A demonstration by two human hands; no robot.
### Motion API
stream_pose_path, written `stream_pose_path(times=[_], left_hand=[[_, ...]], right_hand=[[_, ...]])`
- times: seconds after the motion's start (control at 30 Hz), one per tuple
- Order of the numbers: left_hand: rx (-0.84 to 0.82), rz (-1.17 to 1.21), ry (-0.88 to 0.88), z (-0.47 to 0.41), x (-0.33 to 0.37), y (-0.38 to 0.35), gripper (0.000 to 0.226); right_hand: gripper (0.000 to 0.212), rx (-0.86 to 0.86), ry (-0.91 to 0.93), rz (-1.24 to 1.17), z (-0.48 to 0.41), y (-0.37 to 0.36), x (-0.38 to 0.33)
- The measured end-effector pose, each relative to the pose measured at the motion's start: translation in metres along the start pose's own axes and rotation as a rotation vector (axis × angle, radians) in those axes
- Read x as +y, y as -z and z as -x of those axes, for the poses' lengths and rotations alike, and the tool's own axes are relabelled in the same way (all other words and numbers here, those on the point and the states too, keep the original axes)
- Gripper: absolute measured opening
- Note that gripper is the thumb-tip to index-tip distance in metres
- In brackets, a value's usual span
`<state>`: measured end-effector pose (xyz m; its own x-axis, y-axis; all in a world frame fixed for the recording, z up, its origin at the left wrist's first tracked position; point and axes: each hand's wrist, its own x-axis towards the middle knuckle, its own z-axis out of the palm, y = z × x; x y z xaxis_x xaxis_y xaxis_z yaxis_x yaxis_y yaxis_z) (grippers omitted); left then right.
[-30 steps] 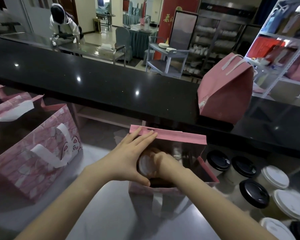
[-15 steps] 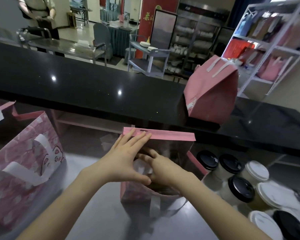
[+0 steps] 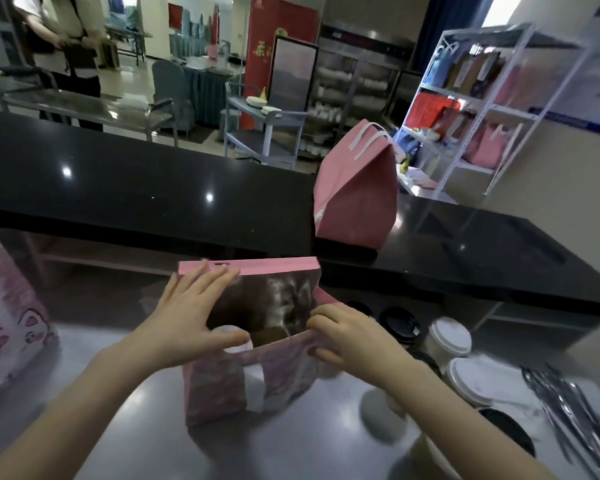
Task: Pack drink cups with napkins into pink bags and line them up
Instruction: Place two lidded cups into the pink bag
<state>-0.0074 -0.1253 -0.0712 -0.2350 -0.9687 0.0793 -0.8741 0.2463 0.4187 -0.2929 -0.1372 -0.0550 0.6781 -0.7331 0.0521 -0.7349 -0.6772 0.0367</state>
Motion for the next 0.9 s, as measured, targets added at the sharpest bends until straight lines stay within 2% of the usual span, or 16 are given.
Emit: stream_pose_path(times=[0.13,0.23,0.27,0.33,0.43,0.5,0.57,0.7,0.9], left_hand=[[0.050,-0.053,0.049,-0.004,0.021,0.001,0.091],[0.088,-0.042,0.070,-0.008,0.035,0.004,0.083],[0.083,-0.050,0.081,-0.009,0.039,0.003,0.083],[0.052,-0.099,0.100,-0.009,0.045,-0.001,0.088],[-0.001,-0.169,0.121,-0.007,0.050,-0.013,0.102],[-0.009,-0.208,0.140,-0.004,0.053,-0.022,0.106],[0.002,-0.238,0.169,0.001,0.056,-0.030,0.108],[0.018,-0.268,0.211,0.011,0.064,-0.035,0.110],[0.037,-0.225,0.204,0.019,0.066,-0.032,0.109]], right_hand=[[0.041,0.199,0.032,-0.063,0.004,0.005,0.025],[0.035,0.348,-0.093,-0.155,0.014,0.000,0.059],[0.034,0.335,-0.168,-0.186,0.017,-0.003,0.074],[0.039,0.172,-0.298,-0.175,0.018,-0.016,0.103],[0.071,-0.178,-0.327,-0.040,0.010,-0.042,0.132],[0.089,-0.285,-0.294,-0.003,0.002,-0.060,0.141],[0.095,-0.316,-0.268,0.016,-0.007,-0.074,0.146],[0.090,-0.319,-0.229,-0.020,-0.017,-0.086,0.150],[0.085,-0.188,-0.161,-0.206,-0.008,-0.057,0.139]])
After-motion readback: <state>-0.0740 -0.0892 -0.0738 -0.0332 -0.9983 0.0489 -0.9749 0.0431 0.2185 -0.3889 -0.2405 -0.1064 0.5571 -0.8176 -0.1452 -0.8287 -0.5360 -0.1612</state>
